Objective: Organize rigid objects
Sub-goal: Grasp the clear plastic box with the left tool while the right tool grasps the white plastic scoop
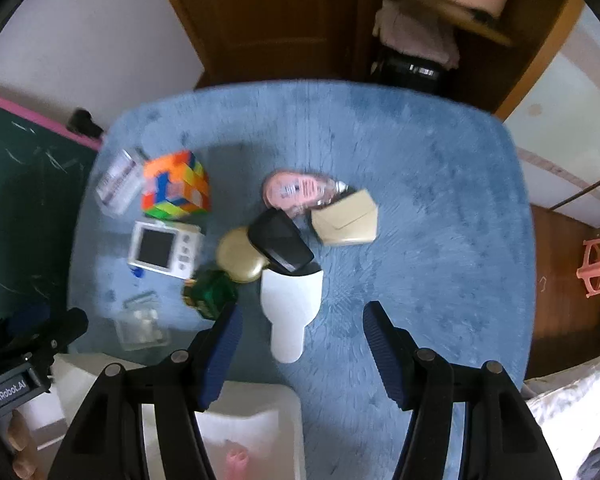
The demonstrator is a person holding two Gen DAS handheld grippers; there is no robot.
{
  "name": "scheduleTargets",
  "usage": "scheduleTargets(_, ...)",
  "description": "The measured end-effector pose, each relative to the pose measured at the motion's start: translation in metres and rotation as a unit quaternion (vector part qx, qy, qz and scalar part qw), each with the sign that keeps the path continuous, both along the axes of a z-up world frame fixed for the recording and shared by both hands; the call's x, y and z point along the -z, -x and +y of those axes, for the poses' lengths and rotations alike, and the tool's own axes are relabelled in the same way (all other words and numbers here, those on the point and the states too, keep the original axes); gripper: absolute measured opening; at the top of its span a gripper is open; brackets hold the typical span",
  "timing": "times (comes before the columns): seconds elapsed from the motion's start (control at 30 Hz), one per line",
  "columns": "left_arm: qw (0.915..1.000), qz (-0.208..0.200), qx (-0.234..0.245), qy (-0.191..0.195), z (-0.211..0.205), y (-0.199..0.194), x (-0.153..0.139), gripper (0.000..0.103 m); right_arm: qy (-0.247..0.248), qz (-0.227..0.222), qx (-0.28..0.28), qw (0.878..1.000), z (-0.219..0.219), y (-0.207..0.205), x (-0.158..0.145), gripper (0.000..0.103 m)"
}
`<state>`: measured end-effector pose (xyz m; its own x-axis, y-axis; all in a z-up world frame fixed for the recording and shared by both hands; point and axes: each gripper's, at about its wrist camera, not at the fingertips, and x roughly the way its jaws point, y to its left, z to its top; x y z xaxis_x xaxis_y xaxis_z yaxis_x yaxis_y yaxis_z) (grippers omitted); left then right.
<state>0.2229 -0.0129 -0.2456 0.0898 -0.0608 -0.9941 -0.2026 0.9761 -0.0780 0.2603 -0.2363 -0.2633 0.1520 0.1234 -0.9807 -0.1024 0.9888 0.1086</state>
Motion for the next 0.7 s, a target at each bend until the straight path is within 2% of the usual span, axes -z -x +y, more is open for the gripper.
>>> scheduleTargets(0.17, 0.9989, 0.045, -0.013, 0.000, 0.000, -0.005, 0.029, 0.087, 0.004, 0.034, -0.017, 0.999, 0.007, -0.008, 0.033, 0.063)
scheduleTargets(0.33, 0.9968, 0.074, -0.031, 0.000, 0.002, -0.005, 0.046, 0.087, 0.005, 0.059, -0.030, 0.998, 0.013, -0.012, 0.056, 0.063)
scheduleTargets(0.7, 0.9929, 0.104, -0.056, 0.003, 0.010, 0.000, 0.066, 0.087, -0.004, 0.086, -0.031, 0.996, 0.021, -0.014, 0.084, 0.063)
